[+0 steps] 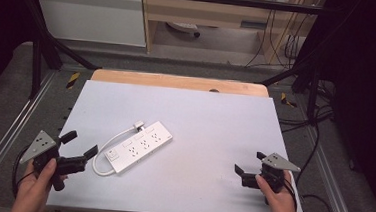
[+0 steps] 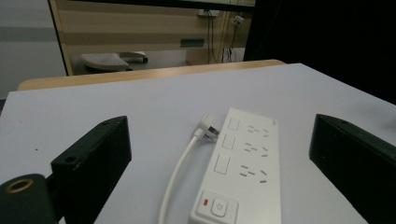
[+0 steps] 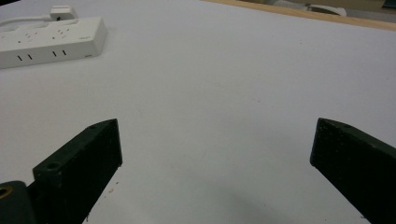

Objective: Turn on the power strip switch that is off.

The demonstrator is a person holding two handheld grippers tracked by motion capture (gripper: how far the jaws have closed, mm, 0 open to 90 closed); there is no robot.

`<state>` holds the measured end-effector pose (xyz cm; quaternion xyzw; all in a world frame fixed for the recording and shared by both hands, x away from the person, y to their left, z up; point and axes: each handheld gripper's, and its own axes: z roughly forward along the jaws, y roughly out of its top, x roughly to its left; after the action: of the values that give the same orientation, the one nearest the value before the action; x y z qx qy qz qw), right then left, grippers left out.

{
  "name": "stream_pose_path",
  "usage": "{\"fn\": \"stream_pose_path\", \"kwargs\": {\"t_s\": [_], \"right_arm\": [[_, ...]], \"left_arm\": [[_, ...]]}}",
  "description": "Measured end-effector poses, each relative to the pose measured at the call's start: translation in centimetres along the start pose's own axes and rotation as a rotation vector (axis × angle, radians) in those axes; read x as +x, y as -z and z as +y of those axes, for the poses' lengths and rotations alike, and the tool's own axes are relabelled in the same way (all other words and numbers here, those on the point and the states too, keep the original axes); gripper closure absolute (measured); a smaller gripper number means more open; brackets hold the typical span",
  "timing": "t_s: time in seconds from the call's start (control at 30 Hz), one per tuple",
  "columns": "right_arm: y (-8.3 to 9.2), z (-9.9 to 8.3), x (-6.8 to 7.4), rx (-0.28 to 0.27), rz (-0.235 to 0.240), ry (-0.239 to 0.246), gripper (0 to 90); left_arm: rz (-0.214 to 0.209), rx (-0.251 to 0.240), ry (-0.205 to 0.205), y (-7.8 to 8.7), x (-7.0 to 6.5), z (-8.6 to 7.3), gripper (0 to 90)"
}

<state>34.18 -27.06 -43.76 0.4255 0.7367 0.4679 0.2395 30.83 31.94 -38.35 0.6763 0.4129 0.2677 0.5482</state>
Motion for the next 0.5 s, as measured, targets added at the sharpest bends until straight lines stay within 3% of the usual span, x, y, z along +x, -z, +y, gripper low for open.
{"fn": "stream_pose_path", "kwargs": {"t_s": [0.5], "right_arm": [[-0.1, 0.0, 0.0, 0.004, 0.002, 0.004, 2.6]], "left_arm": [[0.029, 0.056, 0.014, 0.4, 3.1, -4.0, 6.2]]}}
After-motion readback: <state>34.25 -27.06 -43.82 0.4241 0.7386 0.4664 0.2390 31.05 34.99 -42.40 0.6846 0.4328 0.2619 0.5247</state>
